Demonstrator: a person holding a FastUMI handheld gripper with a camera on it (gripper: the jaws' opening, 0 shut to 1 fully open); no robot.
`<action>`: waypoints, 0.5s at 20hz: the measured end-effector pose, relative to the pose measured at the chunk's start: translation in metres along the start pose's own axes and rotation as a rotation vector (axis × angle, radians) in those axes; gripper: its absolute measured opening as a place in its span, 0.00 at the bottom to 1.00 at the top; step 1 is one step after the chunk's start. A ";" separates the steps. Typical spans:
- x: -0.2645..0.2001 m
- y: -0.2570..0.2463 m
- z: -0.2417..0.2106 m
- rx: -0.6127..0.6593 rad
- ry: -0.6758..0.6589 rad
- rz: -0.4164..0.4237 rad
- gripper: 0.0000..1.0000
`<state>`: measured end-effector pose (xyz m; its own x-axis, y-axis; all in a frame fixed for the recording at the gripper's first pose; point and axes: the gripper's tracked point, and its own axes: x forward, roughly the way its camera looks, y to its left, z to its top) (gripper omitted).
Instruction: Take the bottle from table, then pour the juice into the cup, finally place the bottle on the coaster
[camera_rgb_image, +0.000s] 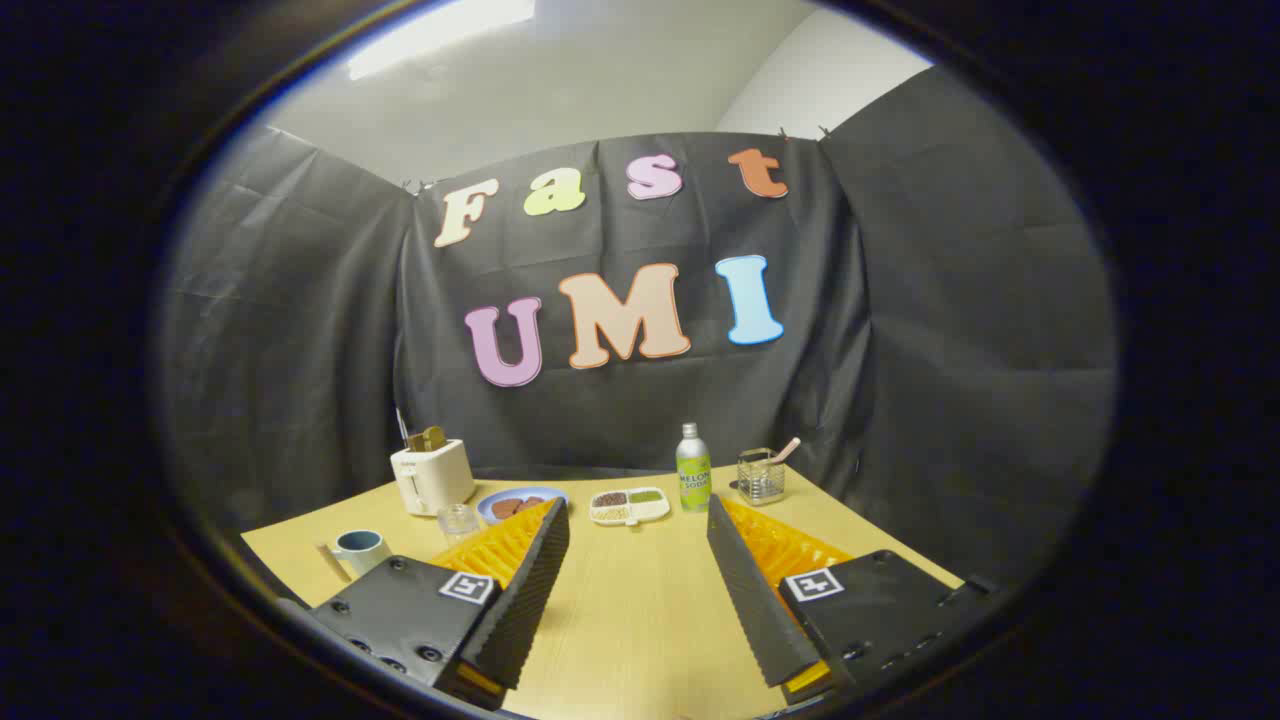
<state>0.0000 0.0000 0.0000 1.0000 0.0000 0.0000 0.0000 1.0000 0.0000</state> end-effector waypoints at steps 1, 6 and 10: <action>-0.001 0.002 -0.002 0.000 0.002 0.004 0.89; 0.000 0.006 -0.002 -0.029 0.003 0.005 0.89; 0.000 0.013 0.000 -0.079 -0.012 0.009 0.89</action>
<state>-0.0003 0.0133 0.0005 0.9999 0.0092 0.0112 -0.0083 0.9969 -0.0786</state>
